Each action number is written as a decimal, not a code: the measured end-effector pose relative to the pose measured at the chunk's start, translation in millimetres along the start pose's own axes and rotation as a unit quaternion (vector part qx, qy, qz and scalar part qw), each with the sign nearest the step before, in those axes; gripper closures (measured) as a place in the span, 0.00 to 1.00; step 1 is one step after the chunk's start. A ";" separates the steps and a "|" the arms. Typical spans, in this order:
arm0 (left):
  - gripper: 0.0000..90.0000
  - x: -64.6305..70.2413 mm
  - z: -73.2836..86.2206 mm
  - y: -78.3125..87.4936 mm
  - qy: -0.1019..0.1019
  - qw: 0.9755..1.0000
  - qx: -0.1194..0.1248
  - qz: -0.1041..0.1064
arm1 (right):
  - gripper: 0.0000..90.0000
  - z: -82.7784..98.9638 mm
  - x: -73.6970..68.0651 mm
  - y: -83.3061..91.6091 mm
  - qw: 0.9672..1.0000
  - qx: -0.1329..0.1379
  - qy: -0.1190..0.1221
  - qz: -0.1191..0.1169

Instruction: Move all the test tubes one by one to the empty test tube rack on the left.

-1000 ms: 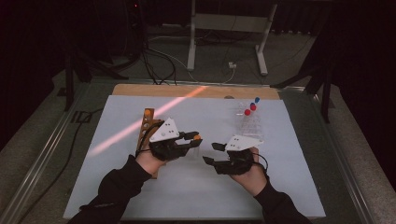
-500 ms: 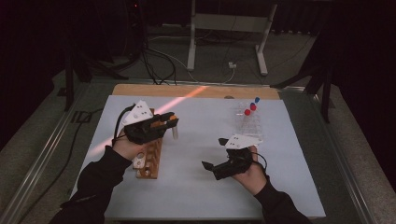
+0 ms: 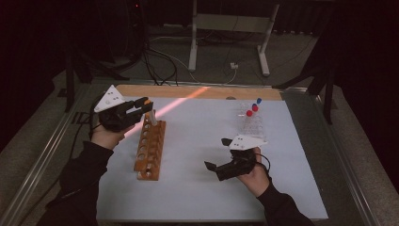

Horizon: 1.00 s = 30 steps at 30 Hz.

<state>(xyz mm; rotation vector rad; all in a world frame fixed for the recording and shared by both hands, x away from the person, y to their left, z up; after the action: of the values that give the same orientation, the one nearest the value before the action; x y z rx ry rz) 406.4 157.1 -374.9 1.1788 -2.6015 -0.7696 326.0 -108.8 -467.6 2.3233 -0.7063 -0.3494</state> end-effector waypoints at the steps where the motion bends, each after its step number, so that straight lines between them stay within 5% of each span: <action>1: 0.80 -3.6 1.7 -0.5 0.001 1.000 -0.003 -0.004 | 0.00 -0.1 0.0 0.1 1.000 0.000 0.001 0.003; 13: 0.80 -30.7 33.0 -20.4 0.039 0.999 -0.024 -0.026 | 0.00 0.6 -1.0 0.1 1.000 -0.002 0.004 0.000; 30: 0.80 -31.6 74.5 -55.0 0.054 0.995 -0.076 -0.023 | 0.00 1.2 -1.8 -0.7 1.000 -0.002 0.006 -0.002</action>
<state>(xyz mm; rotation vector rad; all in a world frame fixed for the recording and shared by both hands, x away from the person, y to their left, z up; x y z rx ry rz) 435.8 178.7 -465.7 1.2051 -2.3897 -0.8704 324.3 -107.9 -468.9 2.3213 -0.6941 -0.3379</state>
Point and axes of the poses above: each handheld gripper's, and its own axes: y roughly backward along the jaws, z roughly out of its underside, x roughly to its right, the point moved 8 cm from there along -y, roughly forward along the jaws, and after that the axes turned 14 degrees about -x, right-handed, at the moved point
